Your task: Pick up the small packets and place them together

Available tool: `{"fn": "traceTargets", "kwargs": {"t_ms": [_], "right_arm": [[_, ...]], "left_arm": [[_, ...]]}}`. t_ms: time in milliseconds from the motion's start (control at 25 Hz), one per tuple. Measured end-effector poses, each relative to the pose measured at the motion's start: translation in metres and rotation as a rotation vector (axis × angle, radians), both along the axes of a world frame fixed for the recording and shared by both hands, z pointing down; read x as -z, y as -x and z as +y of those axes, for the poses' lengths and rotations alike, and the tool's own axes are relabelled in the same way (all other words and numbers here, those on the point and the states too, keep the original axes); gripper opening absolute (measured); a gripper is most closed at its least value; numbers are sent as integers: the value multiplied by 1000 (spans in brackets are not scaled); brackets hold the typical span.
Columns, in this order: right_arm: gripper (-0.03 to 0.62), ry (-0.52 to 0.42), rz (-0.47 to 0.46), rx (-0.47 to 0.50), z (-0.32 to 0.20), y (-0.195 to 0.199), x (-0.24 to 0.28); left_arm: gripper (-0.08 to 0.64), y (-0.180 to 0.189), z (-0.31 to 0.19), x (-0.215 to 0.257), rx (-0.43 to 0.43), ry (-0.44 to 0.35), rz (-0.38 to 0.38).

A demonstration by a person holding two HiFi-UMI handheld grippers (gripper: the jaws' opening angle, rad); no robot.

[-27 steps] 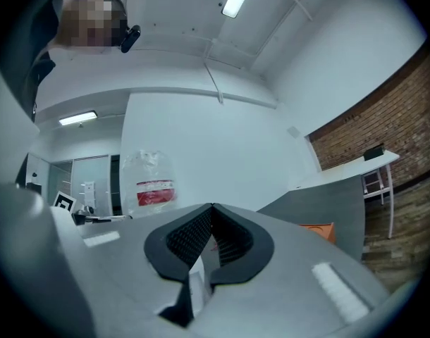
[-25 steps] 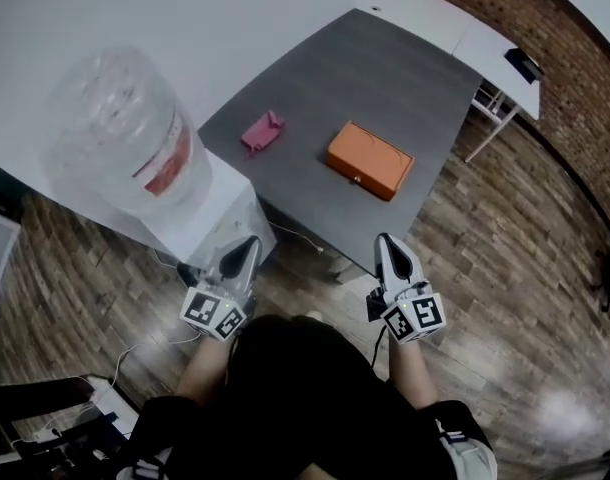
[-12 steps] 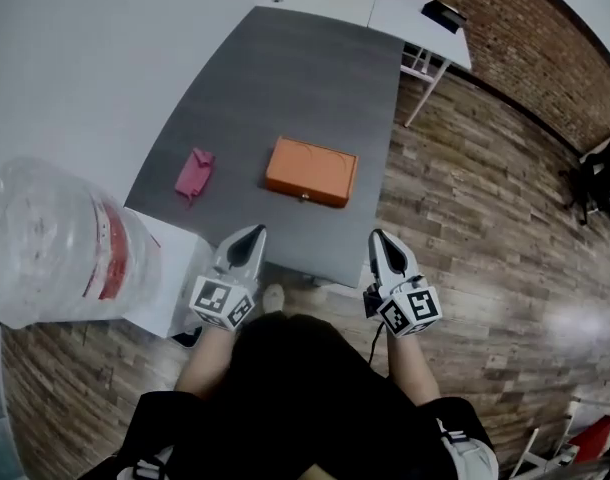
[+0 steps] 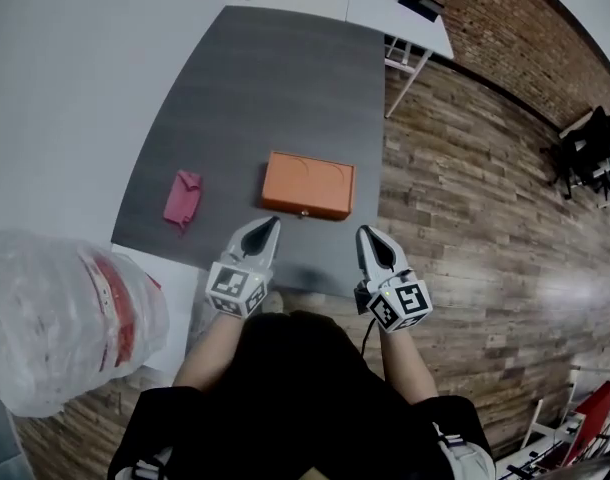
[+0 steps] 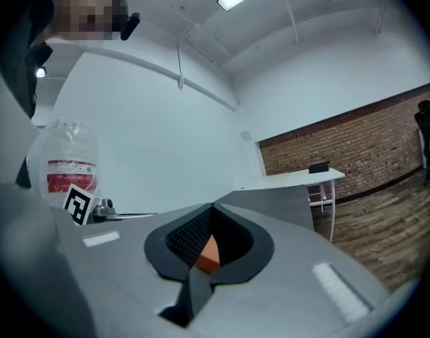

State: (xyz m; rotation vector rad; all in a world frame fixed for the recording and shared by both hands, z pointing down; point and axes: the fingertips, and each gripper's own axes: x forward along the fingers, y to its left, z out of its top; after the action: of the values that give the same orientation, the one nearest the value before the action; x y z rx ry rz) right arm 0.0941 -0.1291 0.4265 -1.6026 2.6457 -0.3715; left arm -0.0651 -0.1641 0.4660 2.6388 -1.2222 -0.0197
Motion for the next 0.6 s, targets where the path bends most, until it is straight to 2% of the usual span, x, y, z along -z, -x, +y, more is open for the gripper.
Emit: {"fn": "traceTargets", "kwargs": {"t_ms": [240,440,600], "right_arm": [[2,96,60,-24,-15,-6,-41],[3,200,103,-61,-60,-33,-80],[22,265,114,-102,-96,-47,-106]], "left_arm": [[0,-13,-6,-50,-32,117,-48],[0,-30,-7,-87,-51,206,-111],[0,-36,-12,-109,-38,254,-133]]}}
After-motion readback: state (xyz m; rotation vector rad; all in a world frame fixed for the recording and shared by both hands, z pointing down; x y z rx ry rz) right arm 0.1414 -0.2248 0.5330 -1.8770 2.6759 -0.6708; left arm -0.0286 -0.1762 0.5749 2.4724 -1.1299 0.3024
